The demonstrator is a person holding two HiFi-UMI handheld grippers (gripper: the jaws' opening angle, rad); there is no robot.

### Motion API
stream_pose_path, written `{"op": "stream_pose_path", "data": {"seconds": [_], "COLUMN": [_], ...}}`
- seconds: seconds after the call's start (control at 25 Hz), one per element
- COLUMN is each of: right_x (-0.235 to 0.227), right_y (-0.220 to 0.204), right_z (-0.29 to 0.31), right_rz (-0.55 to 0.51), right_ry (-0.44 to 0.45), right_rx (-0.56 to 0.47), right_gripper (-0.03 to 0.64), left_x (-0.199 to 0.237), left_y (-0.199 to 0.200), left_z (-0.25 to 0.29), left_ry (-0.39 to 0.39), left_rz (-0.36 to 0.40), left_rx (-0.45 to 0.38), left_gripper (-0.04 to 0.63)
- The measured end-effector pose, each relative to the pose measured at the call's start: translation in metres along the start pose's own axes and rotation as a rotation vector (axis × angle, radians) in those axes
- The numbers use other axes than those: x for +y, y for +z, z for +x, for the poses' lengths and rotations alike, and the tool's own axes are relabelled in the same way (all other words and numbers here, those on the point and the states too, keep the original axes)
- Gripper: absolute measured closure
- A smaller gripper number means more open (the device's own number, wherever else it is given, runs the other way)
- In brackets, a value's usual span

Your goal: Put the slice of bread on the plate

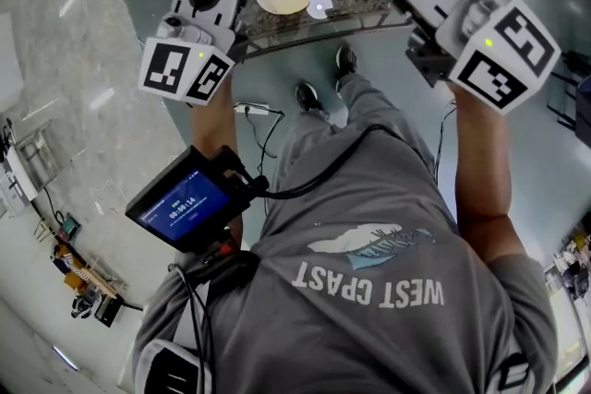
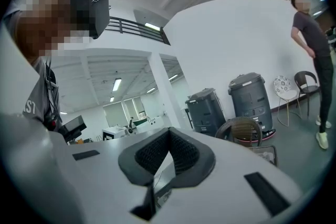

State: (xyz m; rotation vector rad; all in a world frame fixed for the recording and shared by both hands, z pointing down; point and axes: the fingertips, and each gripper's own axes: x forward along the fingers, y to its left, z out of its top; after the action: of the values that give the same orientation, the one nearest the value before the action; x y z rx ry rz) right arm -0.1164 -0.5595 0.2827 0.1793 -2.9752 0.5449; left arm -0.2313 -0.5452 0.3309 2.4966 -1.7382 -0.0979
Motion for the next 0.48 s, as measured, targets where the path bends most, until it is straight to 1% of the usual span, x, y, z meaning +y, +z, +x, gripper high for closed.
{"op": "stream_pose_path", "data": {"seconds": [0.08, 0.2, 0.28, 0.4, 0.48], "right_x": [0.012, 0.019, 0.023, 0.052, 0.069], "right_y": [0.023, 0.053, 0.055, 0.055, 0.063], "right_z": [-0.001, -0.002, -0.006, -0.007, -0.005], "right_rz": [-0.020, -0.038, -0.043, -0.065, -0.087], "right_ry": [-0.004, -0.006, -0.005, -0.007, -0.009], "right_rx": [-0.019, -0.044, -0.058, -0.070, -0.076], "right_gripper": [0.612, 0.612, 0.612, 0.612, 0.612], "left_x": [-0.003, -0.005, -0.011, -0.022, -0.025], "left_y": [0.046, 0.098, 0.112, 0.131, 0.147], "left_z": [-0.011, -0.018, -0.024, -0.054, -0.070], "left_ry": [-0.014, -0.026, -0.035, -0.047, -0.053], "left_rz": [-0.027, -0.013, 0.012, 0.046, 0.064], "left_rx": [-0.068, -0.126, -0.146, -0.166, -0.181], "left_gripper": [0.589, 0.589, 0.589, 0.589, 0.589]}}
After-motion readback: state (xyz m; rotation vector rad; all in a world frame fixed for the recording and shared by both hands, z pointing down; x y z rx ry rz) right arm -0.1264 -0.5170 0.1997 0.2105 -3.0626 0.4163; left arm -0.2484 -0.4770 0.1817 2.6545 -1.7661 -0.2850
